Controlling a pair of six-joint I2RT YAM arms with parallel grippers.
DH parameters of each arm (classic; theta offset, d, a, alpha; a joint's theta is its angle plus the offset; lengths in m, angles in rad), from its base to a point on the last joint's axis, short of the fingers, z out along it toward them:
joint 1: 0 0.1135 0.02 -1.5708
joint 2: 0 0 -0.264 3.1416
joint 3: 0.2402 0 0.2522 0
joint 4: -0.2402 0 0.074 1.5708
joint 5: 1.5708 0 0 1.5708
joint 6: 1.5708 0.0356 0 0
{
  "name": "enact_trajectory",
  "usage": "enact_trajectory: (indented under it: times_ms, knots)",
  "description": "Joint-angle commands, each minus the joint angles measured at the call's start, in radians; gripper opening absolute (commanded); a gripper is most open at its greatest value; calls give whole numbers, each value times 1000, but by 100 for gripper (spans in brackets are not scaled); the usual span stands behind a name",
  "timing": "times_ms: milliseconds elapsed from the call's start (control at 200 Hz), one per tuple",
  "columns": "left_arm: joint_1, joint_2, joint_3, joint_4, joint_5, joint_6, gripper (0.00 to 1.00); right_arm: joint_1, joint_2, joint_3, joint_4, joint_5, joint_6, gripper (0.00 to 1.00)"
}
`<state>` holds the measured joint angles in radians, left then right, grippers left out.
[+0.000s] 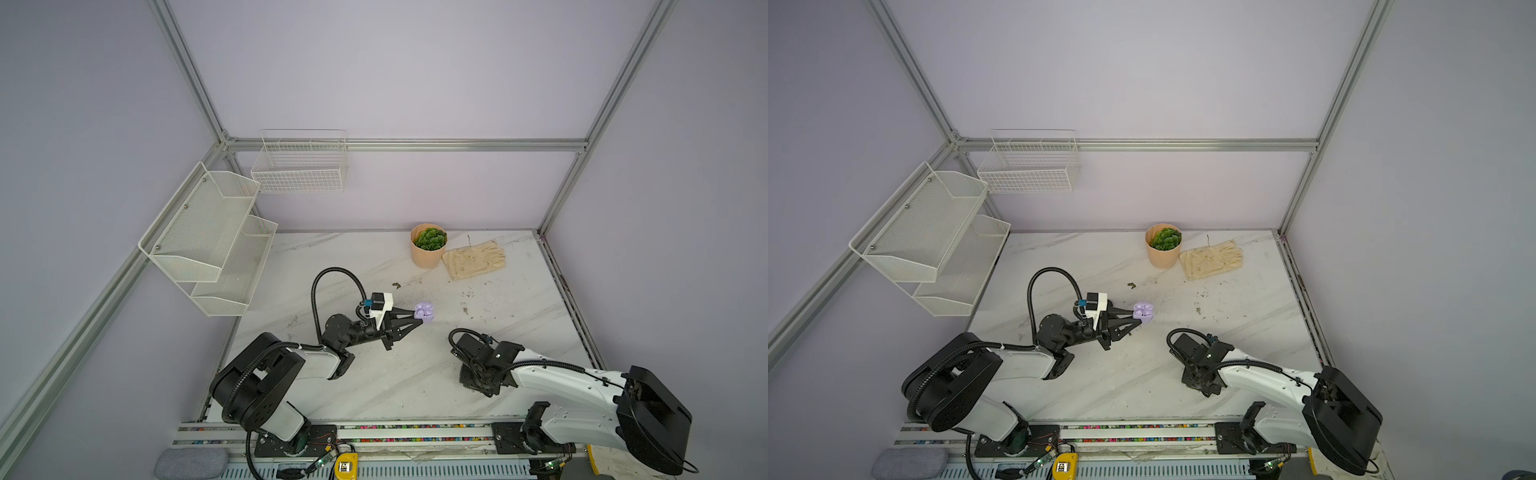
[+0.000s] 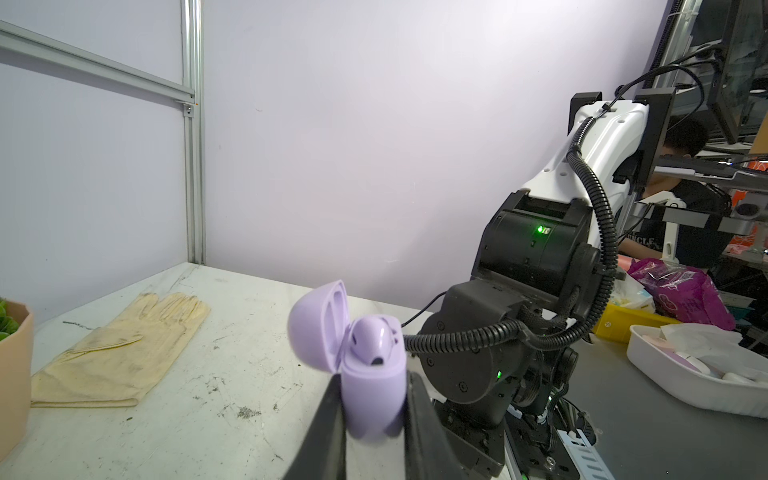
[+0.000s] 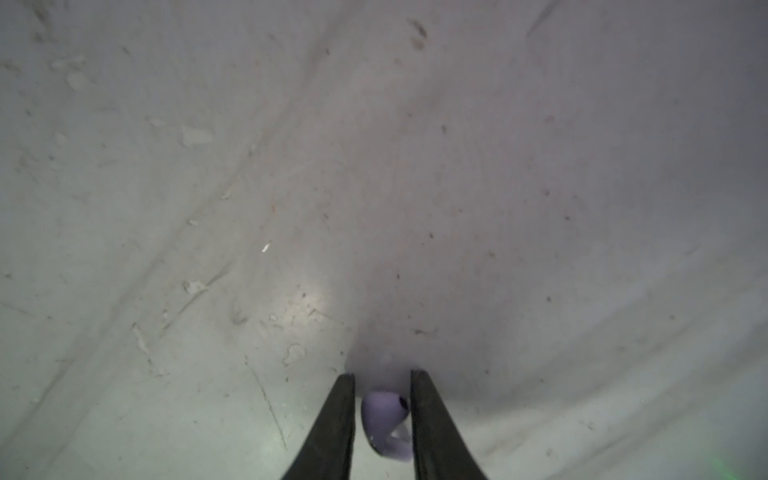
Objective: Insert the wireless bluetooth earbuds into the charging case
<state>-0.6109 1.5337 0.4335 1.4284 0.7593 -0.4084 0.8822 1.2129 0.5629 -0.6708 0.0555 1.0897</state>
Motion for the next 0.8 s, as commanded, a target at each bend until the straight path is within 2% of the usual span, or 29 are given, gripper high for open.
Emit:
enact_trajectory:
  times_ms: [0,550,795]
  knots:
    - [0,-12,-19,73,8,6,0,9,30,-13,0,-21,36,26]
    - [0,-17,-21,74,6,8,0,6,46,32,37,-23,15,23]
    - [1,-23,-22,74,3,10,0,-72,124,86,137,-73,-52,22]
